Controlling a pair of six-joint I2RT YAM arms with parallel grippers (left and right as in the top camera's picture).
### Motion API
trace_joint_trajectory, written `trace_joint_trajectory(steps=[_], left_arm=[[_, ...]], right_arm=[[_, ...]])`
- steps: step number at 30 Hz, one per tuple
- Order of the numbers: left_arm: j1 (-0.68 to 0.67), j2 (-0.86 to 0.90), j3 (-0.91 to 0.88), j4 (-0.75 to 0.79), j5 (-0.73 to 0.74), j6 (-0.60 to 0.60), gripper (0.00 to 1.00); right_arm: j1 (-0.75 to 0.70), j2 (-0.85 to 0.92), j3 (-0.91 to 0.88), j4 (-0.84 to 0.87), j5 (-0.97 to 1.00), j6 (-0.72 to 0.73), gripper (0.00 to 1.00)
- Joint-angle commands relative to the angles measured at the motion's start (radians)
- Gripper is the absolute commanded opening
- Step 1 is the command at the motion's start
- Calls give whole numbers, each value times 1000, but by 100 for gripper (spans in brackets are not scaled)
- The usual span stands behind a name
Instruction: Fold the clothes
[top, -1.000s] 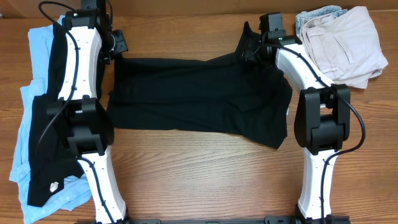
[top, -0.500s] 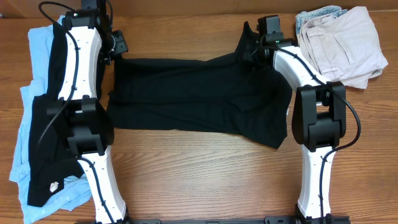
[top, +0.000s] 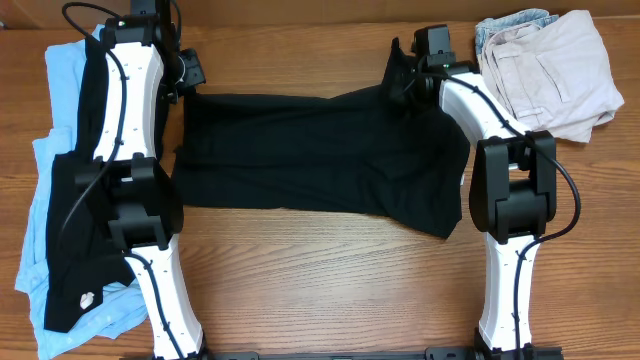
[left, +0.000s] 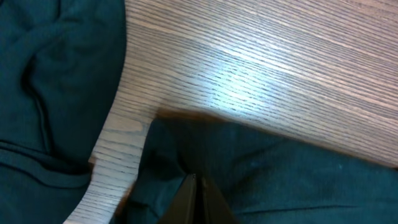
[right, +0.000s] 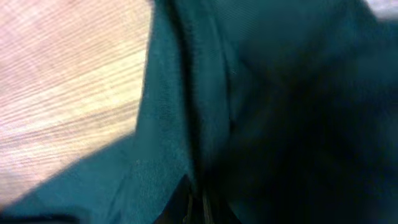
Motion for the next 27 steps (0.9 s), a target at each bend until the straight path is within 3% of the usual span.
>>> trace_joint_trajectory(steps=[1,10,16,27], left_arm=[[9,-29,23,-14,-16,23,4],[13,-60,23,-71,-31,25,4],[15,-60,23,-102,-51,47,4],[15,-60,22,-169,-211,55,4]], right_arm=[[-10,-126,80,-82,-2,-21,4],[-22,-388,117,-441,19,-25,4],[-22,-428,112,-688,56,-24,4],[-20,-428,-198,-642,47,-16,4]])
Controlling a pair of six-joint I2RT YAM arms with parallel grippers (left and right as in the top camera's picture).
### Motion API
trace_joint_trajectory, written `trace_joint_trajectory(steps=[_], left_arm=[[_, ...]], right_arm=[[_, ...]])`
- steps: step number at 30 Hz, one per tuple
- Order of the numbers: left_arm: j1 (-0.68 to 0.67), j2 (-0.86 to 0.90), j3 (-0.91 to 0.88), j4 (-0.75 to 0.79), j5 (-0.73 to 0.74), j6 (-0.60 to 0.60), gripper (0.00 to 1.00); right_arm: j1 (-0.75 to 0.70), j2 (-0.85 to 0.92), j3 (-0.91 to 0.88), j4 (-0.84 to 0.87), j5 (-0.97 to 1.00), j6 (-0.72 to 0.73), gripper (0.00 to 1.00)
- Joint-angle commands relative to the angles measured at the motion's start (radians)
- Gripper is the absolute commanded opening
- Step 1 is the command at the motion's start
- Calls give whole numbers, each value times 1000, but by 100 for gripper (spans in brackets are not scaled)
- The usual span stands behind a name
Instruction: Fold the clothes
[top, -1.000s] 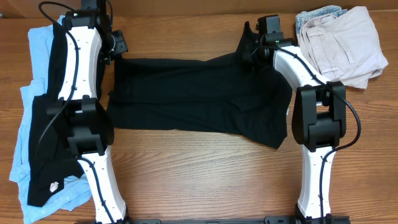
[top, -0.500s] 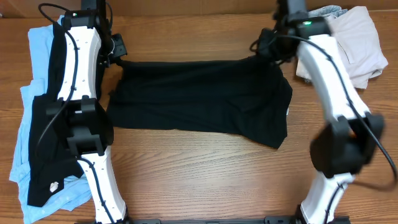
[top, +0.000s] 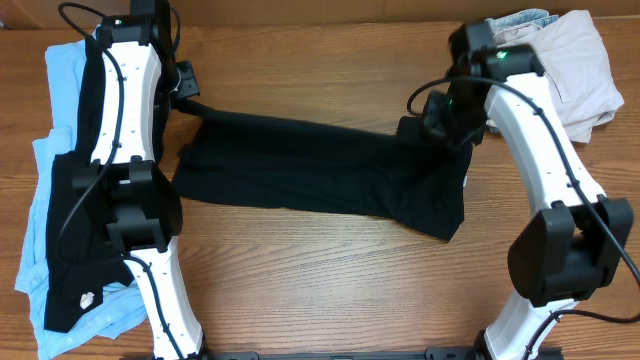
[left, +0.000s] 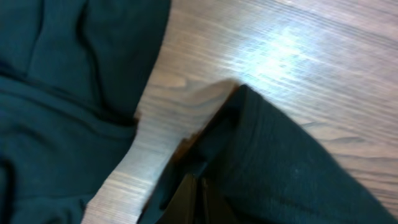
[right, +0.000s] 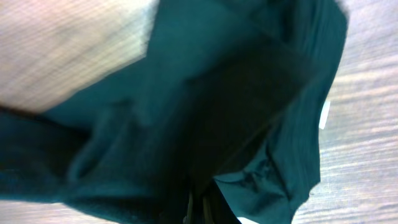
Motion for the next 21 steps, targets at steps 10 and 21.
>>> trace_joint_trajectory(steps=[10,21], left_arm=[[12,-36,-76,-104,-116,46,4],[13,-37,-187,-111,-130,66,56]], right_arm=[[-7,1,-98,22,21,-3,4],[-7,1,-98,-65,16,-47,15]])
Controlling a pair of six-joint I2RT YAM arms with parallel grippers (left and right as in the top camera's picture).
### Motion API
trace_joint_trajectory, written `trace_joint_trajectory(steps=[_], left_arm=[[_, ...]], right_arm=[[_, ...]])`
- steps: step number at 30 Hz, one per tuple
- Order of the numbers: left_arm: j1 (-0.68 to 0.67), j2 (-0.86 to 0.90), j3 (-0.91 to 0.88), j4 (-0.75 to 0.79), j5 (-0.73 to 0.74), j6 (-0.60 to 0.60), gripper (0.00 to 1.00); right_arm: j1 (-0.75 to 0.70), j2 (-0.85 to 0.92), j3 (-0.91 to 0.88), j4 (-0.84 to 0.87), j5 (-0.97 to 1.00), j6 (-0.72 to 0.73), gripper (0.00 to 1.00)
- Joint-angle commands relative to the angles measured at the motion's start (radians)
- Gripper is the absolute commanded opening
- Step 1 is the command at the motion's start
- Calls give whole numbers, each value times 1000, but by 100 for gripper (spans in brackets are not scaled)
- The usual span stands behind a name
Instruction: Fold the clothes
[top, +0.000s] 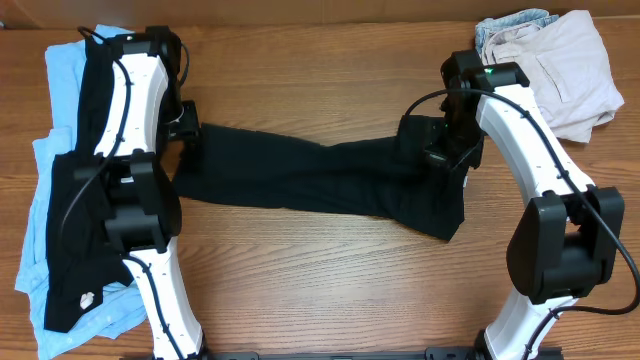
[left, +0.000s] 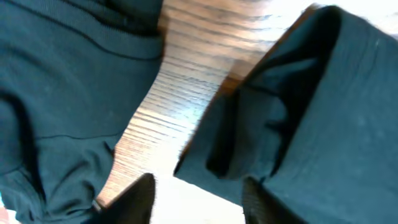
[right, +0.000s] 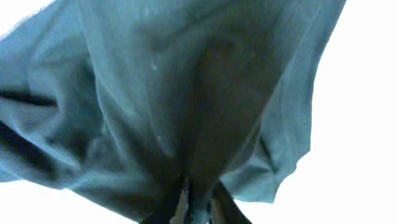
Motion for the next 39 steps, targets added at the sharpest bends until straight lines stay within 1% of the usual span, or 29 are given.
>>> trace_joint_trajectory(steps=[1,5,7,10,12,15,17,21,25,32,39], left_arm=[[10,-31,1,-3,-48,21,63],[21,-31,49,-39,-73,21,69],[33,-31,99,-66,-68,21,72],[52,-31,195,-104,6,72,75],[65,-31,254,-123,79,122,79],[83,-31,336,-154,176,190,82],[92,-31,376,-177,220,227,83],[99,-37,444,-219,282,279,85],[96,-98,446,-218,340,305,85],[95,-289,446,-218,340,280,85],[95,-469,444,-218,341,239,86]], right_arm=[[-6,-11,-2,-17,3,-51,17],[-6,-27,11,-33,-68,-120,22],[-6,-48,37,-36,-124,-162,27],[-6,-94,106,-41,-196,-201,38],[-5,-122,165,-47,-216,-200,48],[-5,-159,262,-63,-246,-222,62],[-5,-179,320,-77,-249,-222,66],[-5,-207,389,-99,-249,-222,72],[-5,-235,403,-110,-249,-222,75],[-5,-279,403,-117,-239,-221,78],[-5,-371,403,-139,-148,-213,82]])
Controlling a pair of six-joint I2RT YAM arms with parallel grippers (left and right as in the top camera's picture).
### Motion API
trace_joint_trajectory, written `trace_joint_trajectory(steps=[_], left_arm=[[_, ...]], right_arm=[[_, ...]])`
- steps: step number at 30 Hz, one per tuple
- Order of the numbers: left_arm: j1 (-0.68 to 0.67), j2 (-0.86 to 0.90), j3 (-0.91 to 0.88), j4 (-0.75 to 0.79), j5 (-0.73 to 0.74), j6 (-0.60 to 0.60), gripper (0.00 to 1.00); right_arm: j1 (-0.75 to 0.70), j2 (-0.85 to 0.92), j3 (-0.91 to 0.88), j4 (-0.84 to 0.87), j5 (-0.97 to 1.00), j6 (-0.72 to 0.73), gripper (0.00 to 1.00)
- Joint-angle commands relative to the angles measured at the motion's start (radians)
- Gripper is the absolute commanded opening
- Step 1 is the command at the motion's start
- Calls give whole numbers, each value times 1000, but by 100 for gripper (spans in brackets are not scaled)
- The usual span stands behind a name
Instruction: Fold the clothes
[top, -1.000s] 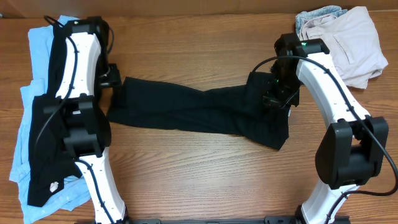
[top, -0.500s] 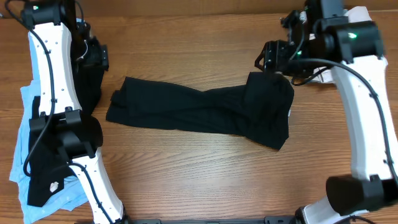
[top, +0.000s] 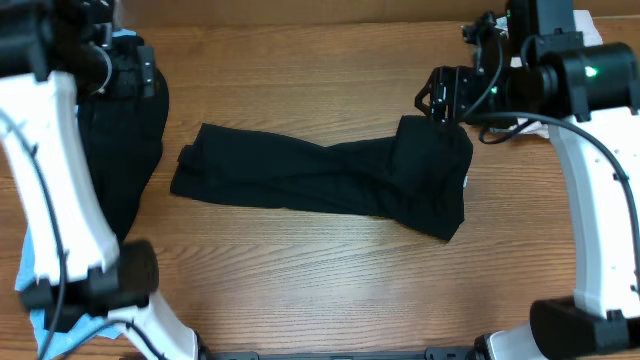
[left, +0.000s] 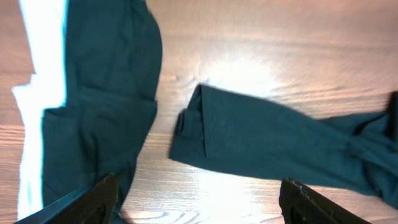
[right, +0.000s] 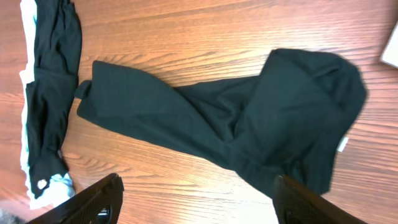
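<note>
A black garment (top: 320, 185) lies across the middle of the table as a long folded band, narrow at the left end and bunched wider at the right, where a white tag shows. The left wrist view shows the garment's (left: 267, 134) left end from high up, and the right wrist view shows the whole garment (right: 236, 118). My left gripper (top: 125, 72) hangs high over the back left, open and empty (left: 201, 205). My right gripper (top: 445, 92) is raised above the band's right end, open and empty (right: 199, 202).
A pile of clothes, a black piece (top: 125, 150) over light blue cloth (top: 40, 310), lies along the table's left side. The same black pile (left: 106, 93) is near the band's left end. A pale cloth corner (right: 390, 50) shows at the far right.
Both grippers were low at the garment's ends, the right shut on cloth. Now both are high above the table and open, and the garment lies released as a folded band.
The garment lay spread wide with both grippers shut on its far corners. Then the far edge was off the table and nearer the front. Then the cloth was a narrow band, the left gripper open. Now both grippers are raised and empty.
</note>
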Motion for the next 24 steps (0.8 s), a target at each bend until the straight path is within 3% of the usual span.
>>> trace_joint_trajectory(steps=[1,5,11,20,24], left_arm=[[-4,-80,18,-5,19,-22,86],[-4,-125,-22,-5,17,-29,86],[-4,-113,-227,41,16,-36,88],[-3,-101,-721,522,46,-28,100],[-3,-101,-893,682,112,72,100]], right_arm=[[-5,-101,14,-9,63,0,82],[-5,-161,14,-38,128,16,89],[-5,-178,6,-78,160,18,95],[-5,-158,-27,-68,178,19,100],[-5,-143,-27,-70,178,19,100]])
